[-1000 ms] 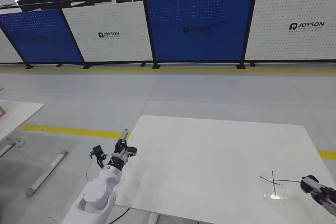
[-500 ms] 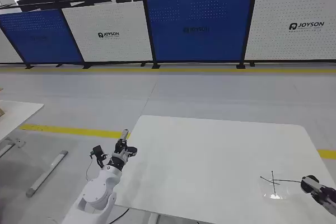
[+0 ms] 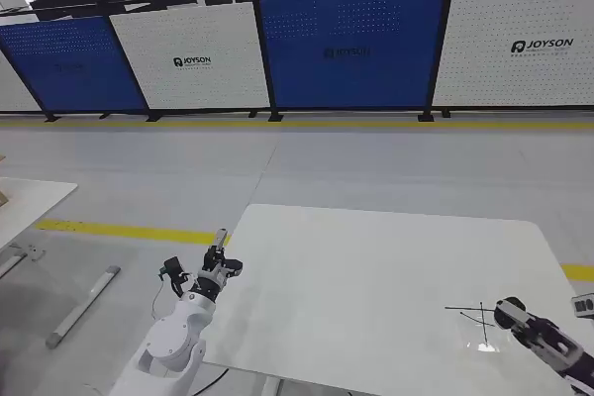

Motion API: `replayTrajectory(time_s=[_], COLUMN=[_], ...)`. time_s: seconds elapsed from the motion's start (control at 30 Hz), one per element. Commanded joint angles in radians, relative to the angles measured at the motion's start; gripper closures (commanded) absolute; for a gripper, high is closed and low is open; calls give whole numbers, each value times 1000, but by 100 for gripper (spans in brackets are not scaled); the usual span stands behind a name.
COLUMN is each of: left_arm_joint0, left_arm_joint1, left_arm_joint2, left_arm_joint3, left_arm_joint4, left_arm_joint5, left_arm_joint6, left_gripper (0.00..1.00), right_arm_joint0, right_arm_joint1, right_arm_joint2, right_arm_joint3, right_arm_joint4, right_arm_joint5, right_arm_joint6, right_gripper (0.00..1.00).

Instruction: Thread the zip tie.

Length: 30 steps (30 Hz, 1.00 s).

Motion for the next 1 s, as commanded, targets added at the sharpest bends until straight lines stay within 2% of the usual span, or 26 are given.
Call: replayTrajectory(time_s=[0.0, 0.13, 0.53, 0.63, 0.73, 0.93, 0.97], left_arm_joint0=[0, 0, 0, -10, -9, 41, 47], left_arm_joint1=[0, 0, 0, 0, 1, 13, 14], left_arm_joint2=[0, 0, 0, 11, 30, 64, 69], left_arm_joint3=[0, 0, 0, -4, -32, -107, -112], left_arm_joint4=[0, 0, 0, 48, 92, 195, 206], left_arm_joint5=[0, 0, 0, -11, -25, -59, -64], left_arm_joint6=[0, 0, 0, 5, -52, -284, -304], left_gripper=[0, 0, 0, 0, 0, 0, 0], right_arm_joint0=[12, 31, 31, 31, 31, 31, 31], right_arm_joint1=[-7, -17, -17, -17, -17, -17, -17], right_arm_joint2=[-51, -127, -127, -127, -127, -127, -127], right_arm_joint3=[10, 35, 35, 35, 35, 35, 35], right_arm_joint4=[-62, -118, -118, -118, -118, -118, -118], right_arm_joint5=[-1, 13, 13, 13, 13, 13, 13], right_arm_joint6=[-78, -147, -147, -147, -147, -147, -147], right_gripper=[100, 100, 100, 100, 100, 100, 100])
